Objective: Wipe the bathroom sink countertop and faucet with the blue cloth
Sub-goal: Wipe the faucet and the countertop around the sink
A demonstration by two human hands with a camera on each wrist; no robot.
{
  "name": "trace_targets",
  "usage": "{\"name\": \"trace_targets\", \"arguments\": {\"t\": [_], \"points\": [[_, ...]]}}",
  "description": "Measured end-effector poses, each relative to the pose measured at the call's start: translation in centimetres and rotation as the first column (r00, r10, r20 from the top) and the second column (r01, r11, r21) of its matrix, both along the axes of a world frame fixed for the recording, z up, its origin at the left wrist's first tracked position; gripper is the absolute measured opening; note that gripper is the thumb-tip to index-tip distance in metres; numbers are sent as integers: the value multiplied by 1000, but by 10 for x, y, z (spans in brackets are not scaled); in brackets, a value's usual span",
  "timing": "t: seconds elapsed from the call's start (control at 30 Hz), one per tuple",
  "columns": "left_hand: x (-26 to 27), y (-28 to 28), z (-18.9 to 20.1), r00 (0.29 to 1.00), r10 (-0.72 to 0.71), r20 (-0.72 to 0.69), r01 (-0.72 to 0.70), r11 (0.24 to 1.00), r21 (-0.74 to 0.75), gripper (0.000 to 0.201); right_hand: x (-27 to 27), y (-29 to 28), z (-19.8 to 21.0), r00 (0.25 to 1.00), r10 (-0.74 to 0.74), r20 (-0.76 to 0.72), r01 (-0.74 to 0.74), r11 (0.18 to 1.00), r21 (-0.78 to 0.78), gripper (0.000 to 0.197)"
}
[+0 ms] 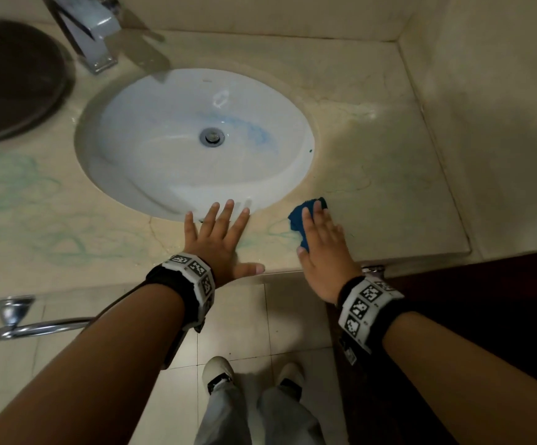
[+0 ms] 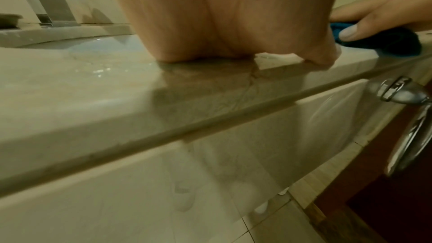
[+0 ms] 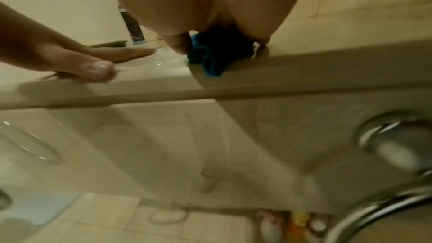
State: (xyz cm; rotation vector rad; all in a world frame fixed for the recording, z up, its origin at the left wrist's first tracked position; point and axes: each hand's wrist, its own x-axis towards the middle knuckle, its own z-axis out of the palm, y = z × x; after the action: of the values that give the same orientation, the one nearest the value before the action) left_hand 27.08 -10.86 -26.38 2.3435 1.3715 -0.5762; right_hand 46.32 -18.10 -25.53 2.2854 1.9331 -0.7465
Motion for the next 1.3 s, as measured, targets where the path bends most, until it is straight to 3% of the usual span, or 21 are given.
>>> {"name": "trace_targets", "arguments": {"t": [0.17,0.43,1.3], "points": [[0,0,0,1000,-13,-14,13,1000,-3,105,-33,4,-7,992,-113,55,111,993,28,70],[-2,1,1,1000,-19,-7,19,1000,-12,104,-46,19,-5,995,-95,34,94,995,19,75],[-1,1,4,1000,-11,9,11,999,-32,103,-39,71,-5,986,166,35,-169,978,120,52]]}}
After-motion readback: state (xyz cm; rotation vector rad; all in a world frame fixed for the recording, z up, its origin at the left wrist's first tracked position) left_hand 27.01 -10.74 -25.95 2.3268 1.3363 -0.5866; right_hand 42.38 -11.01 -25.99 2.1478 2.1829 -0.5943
